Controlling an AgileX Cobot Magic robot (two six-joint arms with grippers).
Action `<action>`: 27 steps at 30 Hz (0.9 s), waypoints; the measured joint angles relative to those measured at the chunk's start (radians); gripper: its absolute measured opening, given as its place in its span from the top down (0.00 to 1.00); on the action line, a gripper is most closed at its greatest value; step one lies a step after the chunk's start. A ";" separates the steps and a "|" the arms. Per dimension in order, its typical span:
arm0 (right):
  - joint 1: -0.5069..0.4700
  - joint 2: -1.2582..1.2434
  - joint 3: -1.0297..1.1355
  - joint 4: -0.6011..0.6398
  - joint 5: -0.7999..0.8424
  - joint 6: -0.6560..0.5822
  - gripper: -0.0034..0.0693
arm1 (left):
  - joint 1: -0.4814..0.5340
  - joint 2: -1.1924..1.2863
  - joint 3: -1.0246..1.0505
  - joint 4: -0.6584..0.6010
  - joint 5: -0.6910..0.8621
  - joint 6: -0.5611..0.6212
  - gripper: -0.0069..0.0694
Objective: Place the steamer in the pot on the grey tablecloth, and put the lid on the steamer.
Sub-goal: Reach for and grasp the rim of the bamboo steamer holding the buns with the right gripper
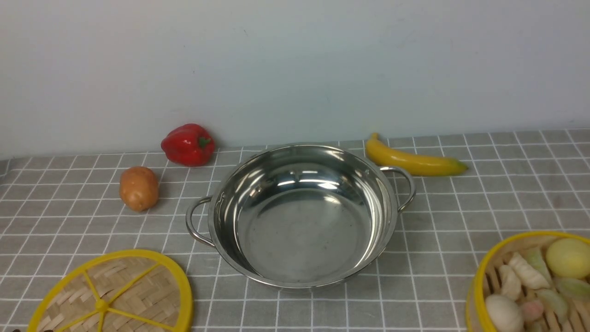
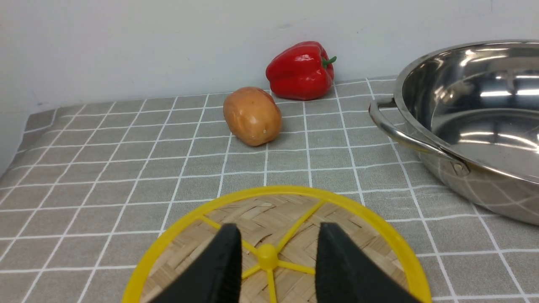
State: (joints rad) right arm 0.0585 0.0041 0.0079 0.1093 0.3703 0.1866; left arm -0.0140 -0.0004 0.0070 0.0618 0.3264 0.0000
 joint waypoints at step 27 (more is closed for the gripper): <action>0.000 -0.005 -0.457 0.239 0.317 -0.008 0.62 | 0.000 0.000 0.000 0.000 0.000 0.000 0.59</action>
State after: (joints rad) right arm 0.0585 -0.0009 -0.4491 0.3483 0.6872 0.1786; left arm -0.0140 -0.0004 0.0070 0.0618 0.3264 0.0000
